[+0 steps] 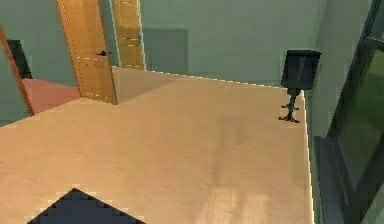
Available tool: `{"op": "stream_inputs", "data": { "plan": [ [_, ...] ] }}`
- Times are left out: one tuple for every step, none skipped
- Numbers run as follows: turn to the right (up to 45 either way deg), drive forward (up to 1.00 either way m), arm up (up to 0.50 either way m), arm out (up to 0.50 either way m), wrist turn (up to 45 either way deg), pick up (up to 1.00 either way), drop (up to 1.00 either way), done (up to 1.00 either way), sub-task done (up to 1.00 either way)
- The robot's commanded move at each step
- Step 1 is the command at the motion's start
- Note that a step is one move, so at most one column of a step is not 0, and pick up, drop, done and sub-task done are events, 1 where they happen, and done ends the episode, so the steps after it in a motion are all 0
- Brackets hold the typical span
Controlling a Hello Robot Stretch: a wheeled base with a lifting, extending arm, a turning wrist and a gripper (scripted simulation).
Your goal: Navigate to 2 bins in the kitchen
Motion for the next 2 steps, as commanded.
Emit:
{"op": "stream_inputs", "data": {
  "plan": [
    [0.0, 0.55, 0.00, 0.00, 0.0, 0.00, 0.00, 0.00, 0.00],
    [18.0, 0.00, 0.00, 0.00, 0.0, 0.00, 0.00, 0.00, 0.00]
  ]
}}
